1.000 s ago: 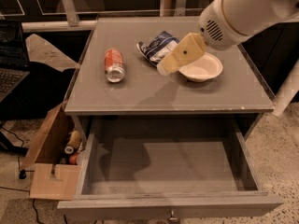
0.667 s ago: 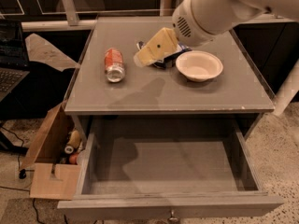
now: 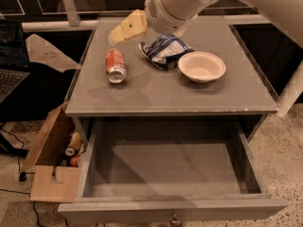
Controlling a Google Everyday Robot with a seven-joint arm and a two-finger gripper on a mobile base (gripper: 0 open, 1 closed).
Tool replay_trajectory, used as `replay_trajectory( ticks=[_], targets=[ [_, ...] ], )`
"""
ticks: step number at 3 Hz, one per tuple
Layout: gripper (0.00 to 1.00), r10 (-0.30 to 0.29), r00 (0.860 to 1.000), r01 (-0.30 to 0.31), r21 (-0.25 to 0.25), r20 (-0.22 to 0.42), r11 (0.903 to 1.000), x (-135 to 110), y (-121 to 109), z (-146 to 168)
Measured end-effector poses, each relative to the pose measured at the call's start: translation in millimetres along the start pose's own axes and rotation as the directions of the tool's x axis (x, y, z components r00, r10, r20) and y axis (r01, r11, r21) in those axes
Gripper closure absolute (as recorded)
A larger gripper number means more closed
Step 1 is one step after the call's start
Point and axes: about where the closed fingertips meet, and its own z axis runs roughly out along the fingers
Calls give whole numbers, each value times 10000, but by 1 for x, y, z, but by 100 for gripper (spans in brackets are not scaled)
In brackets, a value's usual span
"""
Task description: Place coke can into top drawer
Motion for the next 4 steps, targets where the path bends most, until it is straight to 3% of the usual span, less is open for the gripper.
replay_trajectory(
  ticks=[1,2,3,4],
  targets=[
    [0,491,9988,-492,-312,-47,9983,-27,3,18],
    [0,493,9988,-494,-314,-47,9983,-27,3,18],
    [0,913,9958,-909,-468,50,9948,-26,5,21],
    [0,1667,9857,-1631,-1102,239,9804,-36,28,42]
  ],
)
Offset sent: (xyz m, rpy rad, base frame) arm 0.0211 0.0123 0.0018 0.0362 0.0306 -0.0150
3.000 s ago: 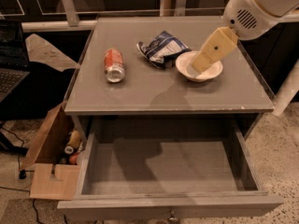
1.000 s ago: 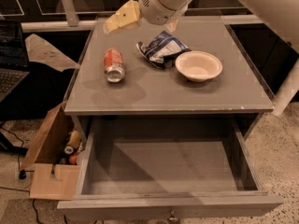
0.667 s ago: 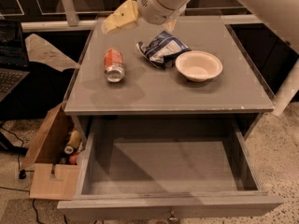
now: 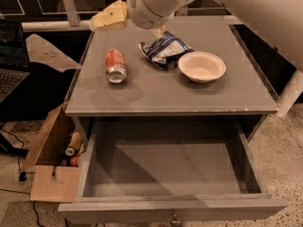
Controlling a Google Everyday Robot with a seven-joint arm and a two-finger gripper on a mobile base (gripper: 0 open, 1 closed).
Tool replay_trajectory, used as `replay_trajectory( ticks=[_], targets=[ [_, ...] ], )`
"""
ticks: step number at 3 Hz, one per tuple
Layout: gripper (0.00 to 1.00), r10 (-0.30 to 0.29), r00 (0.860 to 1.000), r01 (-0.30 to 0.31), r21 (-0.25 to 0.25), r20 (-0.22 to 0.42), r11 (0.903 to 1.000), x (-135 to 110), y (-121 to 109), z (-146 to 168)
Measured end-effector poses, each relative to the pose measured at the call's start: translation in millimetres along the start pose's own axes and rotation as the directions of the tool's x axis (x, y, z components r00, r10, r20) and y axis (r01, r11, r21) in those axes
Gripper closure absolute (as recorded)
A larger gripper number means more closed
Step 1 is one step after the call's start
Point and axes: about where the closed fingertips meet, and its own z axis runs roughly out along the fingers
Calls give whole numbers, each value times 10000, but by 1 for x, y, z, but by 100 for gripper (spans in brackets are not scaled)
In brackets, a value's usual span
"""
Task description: Place coke can into top drawer
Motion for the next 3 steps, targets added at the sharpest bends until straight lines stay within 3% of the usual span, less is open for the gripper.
replay_trajectory(
  ticks=[1,2,3],
  targets=[
    [0,303,9995,-307,-587,-79,9978,-12,25,27],
    [0,215,9992,-251,-1046,-350,9942,-20,54,52],
    [0,-102,9959,49,-588,-903,9983,-14,70,76]
  ],
)
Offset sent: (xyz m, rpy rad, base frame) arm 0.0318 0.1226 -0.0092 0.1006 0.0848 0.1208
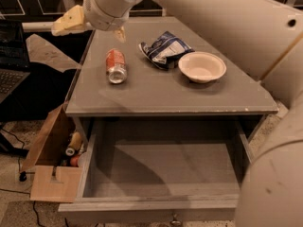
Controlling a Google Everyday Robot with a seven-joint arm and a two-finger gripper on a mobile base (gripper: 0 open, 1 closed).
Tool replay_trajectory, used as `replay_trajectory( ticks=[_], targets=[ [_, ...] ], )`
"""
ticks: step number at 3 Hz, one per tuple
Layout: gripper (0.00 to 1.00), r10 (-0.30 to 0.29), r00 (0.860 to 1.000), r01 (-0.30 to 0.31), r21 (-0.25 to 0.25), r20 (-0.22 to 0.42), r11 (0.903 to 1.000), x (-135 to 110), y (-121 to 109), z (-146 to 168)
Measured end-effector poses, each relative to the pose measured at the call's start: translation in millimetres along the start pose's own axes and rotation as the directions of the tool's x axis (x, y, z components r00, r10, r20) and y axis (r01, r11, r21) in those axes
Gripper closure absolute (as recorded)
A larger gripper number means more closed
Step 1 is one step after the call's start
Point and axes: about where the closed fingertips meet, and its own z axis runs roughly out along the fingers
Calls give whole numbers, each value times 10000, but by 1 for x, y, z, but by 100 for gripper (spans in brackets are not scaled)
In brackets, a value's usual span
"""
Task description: Place coke can into top drawer
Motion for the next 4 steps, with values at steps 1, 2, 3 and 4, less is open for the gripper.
replay_trajectory(
  ticks=[1,2,3,4],
  targets=[
    [0,-460,9971,545,1466,-611,9877,6,-11,22],
    [0,-460,9971,546,1469,-612,9876,5,-11,22],
    [0,-439,9964,562,1779,-728,9824,4,-21,27],
    [0,-113,9966,298,2301,-812,9727,3,-45,30]
  ],
)
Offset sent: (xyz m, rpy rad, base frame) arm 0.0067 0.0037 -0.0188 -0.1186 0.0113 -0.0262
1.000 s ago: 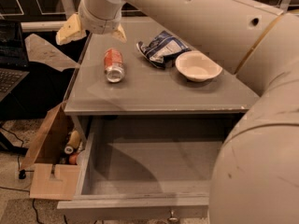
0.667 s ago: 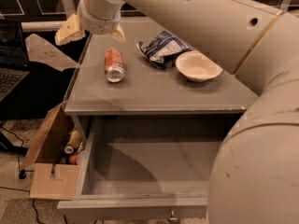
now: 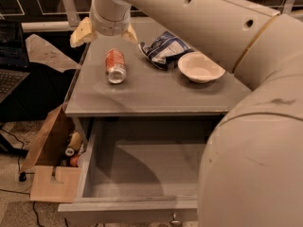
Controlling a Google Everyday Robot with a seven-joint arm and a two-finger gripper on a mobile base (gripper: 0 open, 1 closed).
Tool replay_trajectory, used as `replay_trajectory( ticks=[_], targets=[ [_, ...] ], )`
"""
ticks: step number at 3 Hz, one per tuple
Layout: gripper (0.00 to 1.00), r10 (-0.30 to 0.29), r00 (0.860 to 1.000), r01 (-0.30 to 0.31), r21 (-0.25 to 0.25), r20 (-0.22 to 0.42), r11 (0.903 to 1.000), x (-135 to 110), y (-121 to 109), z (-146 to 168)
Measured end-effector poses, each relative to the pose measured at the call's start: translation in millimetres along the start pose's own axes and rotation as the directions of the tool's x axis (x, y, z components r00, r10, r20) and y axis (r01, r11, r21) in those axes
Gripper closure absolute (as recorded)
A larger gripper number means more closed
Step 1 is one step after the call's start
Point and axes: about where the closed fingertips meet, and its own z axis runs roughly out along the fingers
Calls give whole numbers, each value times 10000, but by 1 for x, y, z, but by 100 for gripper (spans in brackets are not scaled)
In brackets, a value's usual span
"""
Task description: Place coke can into top drawer
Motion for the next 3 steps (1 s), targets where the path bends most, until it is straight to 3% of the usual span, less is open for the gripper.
replay_trajectory(
  ticks=[2,3],
  targets=[
    [0,748,9958,-712,687,-519,9951,13,-39,17],
    [0,1024,9908,-971,631,-883,9933,22,-44,32]
  ],
)
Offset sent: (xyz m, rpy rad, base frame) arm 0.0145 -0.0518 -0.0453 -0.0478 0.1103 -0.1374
